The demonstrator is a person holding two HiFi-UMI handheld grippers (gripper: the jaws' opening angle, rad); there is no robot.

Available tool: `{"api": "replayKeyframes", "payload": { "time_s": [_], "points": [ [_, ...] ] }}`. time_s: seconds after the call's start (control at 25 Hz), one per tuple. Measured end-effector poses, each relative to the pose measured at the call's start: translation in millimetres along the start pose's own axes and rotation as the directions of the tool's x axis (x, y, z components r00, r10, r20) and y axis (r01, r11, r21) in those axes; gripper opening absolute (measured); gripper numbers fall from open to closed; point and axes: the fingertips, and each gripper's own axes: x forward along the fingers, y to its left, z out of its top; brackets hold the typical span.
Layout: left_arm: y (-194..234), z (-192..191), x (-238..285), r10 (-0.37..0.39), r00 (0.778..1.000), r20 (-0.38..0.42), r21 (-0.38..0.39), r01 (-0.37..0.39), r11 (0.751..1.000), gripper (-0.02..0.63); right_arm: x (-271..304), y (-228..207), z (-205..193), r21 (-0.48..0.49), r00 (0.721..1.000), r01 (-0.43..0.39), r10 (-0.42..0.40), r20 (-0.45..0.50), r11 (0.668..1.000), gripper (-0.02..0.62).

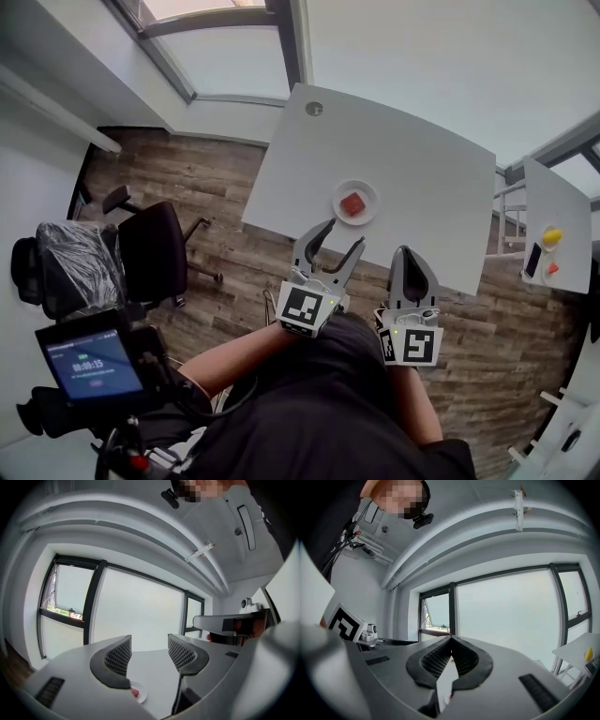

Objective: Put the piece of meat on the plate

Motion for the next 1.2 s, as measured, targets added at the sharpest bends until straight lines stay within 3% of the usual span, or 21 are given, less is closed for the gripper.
{"api": "replayKeyframes", "payload": {
  "time_s": [0.2, 0.36, 0.4, 0.48, 0.52, 1.2],
  "points": [
    [-3, 3, -7, -0.021, 0.999, -0.039, 0.034, 0.022, 0.999, 0.245, 4, 1, 8, -0.001, 1.000, 0.003, -0.003, 0.019, 1.000, 0.005],
    [-9, 0, -3, -0.046, 0.999, -0.010, 0.006, 0.046, 0.999, 0.244, 9, -3, 7, -0.004, 1.000, -0.013, 0.013, 0.020, 1.000, 0.005],
    [-9, 1, -4, -0.042, 0.999, 0.006, 0.011, 0.042, 0.999, 0.217, 10, -3, 6, -0.001, 1.000, -0.019, 0.019, 0.020, 1.000, 0.005],
    [-9, 3, -6, -0.031, 0.999, 0.040, 0.008, 0.030, 1.000, 0.046, 10, -1, 5, 0.003, 0.999, -0.030, 0.030, 0.027, 1.000, 0.005],
    [-9, 3, -7, -0.030, 0.998, 0.047, 0.003, 0.030, 1.000, 0.005, 10, 0, 5, 0.002, 0.999, -0.034, 0.034, 0.027, 0.999, 0.005],
    [10, 6, -16, 0.057, 0.998, 0.027, 0.011, -0.057, 0.998, 0.005, -4, 5, -1, -0.030, 0.999, -0.036, 0.036, -0.002, 0.999, 0.005]
  ]
}}
